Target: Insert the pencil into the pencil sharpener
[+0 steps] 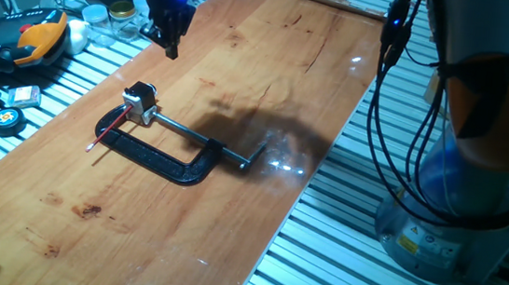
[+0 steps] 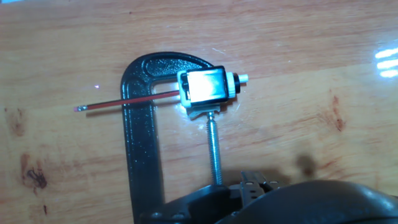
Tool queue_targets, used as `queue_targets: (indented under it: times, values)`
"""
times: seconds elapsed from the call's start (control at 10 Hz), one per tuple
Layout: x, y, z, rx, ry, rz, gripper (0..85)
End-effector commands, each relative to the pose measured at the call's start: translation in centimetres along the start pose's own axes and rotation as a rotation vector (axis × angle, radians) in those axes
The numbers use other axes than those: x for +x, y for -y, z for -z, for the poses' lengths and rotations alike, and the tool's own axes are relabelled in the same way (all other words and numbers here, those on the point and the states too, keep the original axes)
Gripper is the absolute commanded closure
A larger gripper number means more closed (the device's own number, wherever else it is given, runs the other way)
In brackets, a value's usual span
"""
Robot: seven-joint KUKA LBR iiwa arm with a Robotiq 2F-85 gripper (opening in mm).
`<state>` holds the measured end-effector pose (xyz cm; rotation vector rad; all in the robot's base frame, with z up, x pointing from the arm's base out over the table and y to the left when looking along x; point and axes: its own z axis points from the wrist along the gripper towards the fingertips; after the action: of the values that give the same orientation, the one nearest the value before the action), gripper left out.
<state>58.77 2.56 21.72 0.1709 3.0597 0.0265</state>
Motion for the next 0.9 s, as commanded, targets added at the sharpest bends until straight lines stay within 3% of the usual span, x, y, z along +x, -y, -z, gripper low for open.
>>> queue_targets:
  times: [0.0, 0.1, 0.3, 0.8]
  values:
    - [-0.17, 0.26, 0.19, 0.001, -0.005, 0.004, 85.0]
    - [-0.32, 0.49, 0.23, -0.022, -0.020, 0.006, 85.0]
    - [-0.50, 0.37, 0.43, 0.003, -0.019, 0.003, 85.0]
    - [-0.42, -0.34, 0.12, 0.006, -0.037, -0.011, 85.0]
